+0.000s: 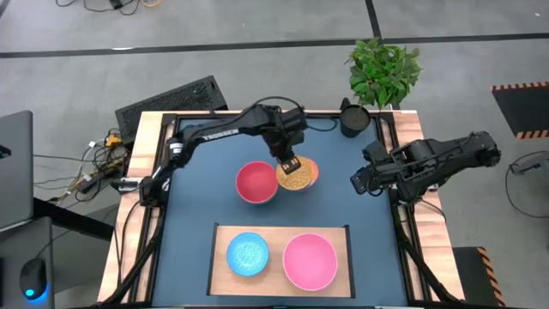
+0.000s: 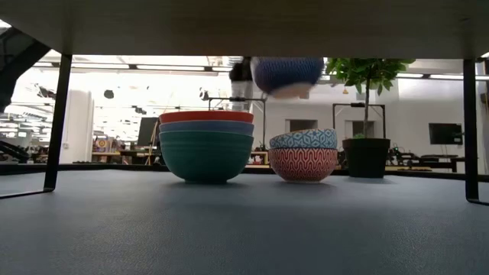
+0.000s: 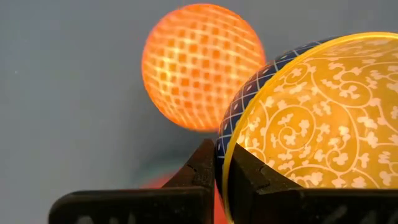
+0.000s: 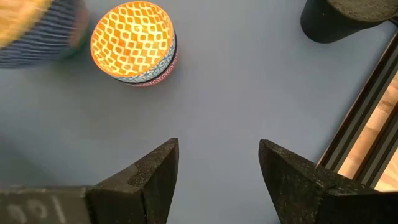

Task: Place and stack bowls onto a shelf
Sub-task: Stack the yellow bowl on top of the light blue patterned bowl on the shelf

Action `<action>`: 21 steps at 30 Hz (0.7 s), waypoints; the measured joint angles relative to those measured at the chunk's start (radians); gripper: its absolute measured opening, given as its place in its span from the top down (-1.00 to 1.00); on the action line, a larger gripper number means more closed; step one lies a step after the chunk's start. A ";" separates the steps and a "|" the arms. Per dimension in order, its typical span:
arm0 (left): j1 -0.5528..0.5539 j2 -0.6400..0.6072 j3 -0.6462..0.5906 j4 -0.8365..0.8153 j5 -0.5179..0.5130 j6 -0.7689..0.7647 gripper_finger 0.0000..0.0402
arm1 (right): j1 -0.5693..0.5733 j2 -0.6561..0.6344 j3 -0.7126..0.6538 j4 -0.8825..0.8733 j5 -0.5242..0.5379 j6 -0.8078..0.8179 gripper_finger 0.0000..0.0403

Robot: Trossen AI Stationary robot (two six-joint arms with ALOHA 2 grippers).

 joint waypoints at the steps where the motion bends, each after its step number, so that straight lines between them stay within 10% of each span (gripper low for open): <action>1: -0.008 -0.019 0.000 -0.021 0.000 0.001 1.00 | 0.000 0.000 0.000 0.000 0.000 0.000 -0.24; 21: -0.423 -0.390 0.002 -0.289 -0.123 -0.423 1.00 | 0.000 0.000 0.000 0.009 0.000 -0.018 -0.24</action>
